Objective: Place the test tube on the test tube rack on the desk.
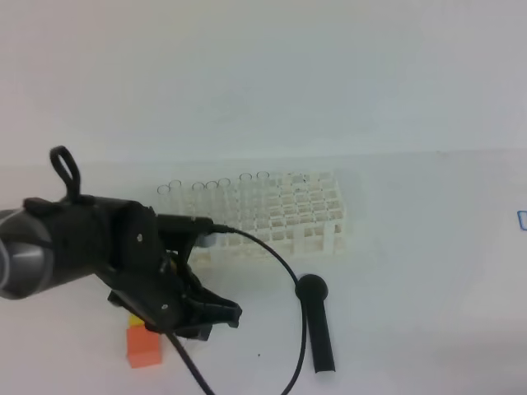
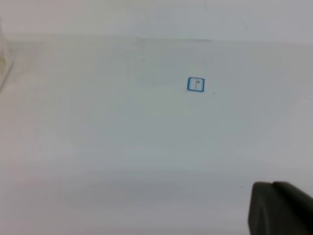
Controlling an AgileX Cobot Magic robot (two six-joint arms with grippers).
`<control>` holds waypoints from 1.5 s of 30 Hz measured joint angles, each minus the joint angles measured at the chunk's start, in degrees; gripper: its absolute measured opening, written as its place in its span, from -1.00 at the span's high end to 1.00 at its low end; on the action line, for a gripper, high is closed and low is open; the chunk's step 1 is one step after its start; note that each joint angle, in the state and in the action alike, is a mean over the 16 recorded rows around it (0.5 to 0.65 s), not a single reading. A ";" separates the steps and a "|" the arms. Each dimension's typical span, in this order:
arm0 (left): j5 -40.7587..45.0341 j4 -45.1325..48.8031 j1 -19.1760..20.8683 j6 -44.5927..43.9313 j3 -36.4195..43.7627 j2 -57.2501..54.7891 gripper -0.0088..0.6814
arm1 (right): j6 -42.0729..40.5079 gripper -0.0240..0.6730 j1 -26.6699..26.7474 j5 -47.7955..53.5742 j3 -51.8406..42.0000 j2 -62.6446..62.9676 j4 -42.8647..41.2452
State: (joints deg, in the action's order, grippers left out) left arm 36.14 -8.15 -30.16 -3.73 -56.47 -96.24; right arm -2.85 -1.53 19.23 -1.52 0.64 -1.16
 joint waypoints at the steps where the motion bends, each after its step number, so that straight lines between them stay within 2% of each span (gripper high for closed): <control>1: 0.02 -1.44 0.00 -2.32 0.01 1.33 0.98 | 0.07 0.94 0.00 -0.25 -0.02 0.00 -0.09; 7: 0.54 -15.72 0.00 -22.55 0.05 9.94 0.98 | 1.41 0.94 0.00 -5.05 -0.11 0.00 2.76; 18: 7.90 -56.32 0.00 -67.82 1.64 19.68 0.98 | 5.97 0.94 0.00 -22.69 0.14 0.02 15.69; 22: 11.25 -69.60 0.00 -80.25 4.18 20.43 0.98 | 6.13 0.94 0.00 -21.61 2.12 0.03 18.39; 26: 14.27 -80.56 0.00 -89.85 7.93 20.52 0.98 | 3.62 0.94 0.00 -15.14 6.13 -0.58 19.48; 31: 17.86 -89.67 0.00 -97.86 12.96 20.52 0.98 | -4.25 0.94 0.28 -2.91 13.31 -3.57 21.35; 35: 20.54 -93.20 0.00 -101.57 15.93 20.52 0.98 | -14.36 0.94 1.66 4.65 18.70 -7.37 27.29; 40: 24.36 -94.40 0.00 -103.14 17.76 20.52 0.98 | -30.79 0.94 5.21 8.49 22.89 -13.48 41.78; 45: 27.95 -94.40 0.00 -103.22 18.11 20.52 0.98 | -48.81 0.94 9.76 9.93 24.05 -19.64 62.17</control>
State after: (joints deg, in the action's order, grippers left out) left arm 64.10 -102.55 -30.16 -106.95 -38.36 -75.72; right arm -51.66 8.23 29.16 22.54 -19.00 61.01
